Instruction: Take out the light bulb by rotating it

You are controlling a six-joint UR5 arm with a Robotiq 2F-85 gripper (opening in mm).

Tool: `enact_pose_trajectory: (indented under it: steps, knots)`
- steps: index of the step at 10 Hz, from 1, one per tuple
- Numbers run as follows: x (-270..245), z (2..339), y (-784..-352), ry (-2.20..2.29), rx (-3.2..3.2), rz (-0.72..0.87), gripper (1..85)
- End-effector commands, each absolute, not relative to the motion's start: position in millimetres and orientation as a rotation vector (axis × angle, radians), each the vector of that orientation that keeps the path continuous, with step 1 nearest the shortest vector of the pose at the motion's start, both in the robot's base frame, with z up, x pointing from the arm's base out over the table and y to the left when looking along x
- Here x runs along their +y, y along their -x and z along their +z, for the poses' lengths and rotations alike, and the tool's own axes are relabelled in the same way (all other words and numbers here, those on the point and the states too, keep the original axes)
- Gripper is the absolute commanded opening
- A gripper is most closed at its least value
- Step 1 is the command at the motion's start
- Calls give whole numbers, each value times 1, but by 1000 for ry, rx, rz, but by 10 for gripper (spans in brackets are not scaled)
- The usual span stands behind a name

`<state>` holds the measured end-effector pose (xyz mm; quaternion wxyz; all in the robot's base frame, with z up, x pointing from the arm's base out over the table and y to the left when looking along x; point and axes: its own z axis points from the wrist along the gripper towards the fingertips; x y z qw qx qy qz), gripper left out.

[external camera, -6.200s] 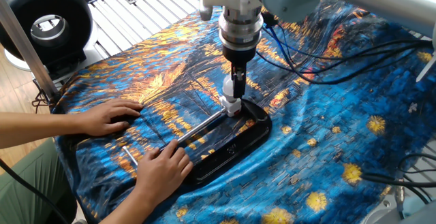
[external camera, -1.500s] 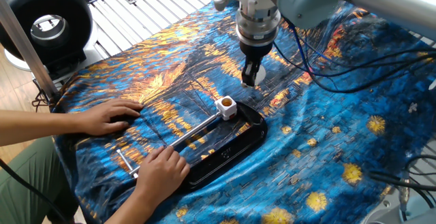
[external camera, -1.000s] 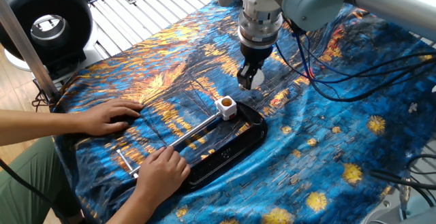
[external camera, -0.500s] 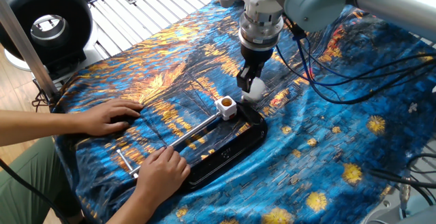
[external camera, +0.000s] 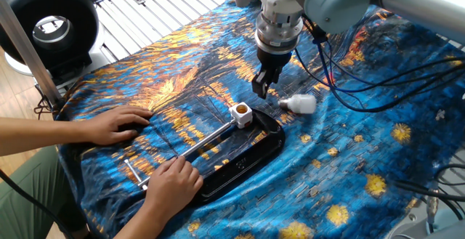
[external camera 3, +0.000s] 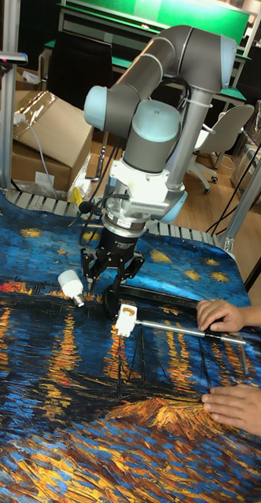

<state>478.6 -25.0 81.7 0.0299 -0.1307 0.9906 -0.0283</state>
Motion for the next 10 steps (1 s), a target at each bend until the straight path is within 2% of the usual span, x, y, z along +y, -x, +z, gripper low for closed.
enact_pose_trajectory:
  steps: [1, 4, 6, 10]
  knots:
    - [-24, 101, -484, 201, 3039, -111, 500]
    - [-14, 93, -477, -26, 3106, -60, 420]
    - [-16, 87, -477, -29, 3125, -85, 350]
    - [-11, 84, -480, 16, 3128, -78, 327]
